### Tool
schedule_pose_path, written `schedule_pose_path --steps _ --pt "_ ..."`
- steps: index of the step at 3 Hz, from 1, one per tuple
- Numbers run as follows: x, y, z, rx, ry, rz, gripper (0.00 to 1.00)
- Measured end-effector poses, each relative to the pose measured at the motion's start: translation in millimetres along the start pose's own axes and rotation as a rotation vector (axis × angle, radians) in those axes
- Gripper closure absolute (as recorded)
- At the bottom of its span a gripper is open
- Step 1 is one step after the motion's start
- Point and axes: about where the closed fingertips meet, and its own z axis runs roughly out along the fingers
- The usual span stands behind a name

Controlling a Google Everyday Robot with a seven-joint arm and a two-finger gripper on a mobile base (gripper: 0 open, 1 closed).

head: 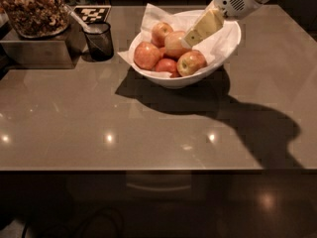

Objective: Pick apple from white bowl

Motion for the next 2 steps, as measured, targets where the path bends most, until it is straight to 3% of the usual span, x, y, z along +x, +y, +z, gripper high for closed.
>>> schedule_pose_path --steps 2 --pt "-9 -8 27 -0.031 0.003 0.008 0.2"
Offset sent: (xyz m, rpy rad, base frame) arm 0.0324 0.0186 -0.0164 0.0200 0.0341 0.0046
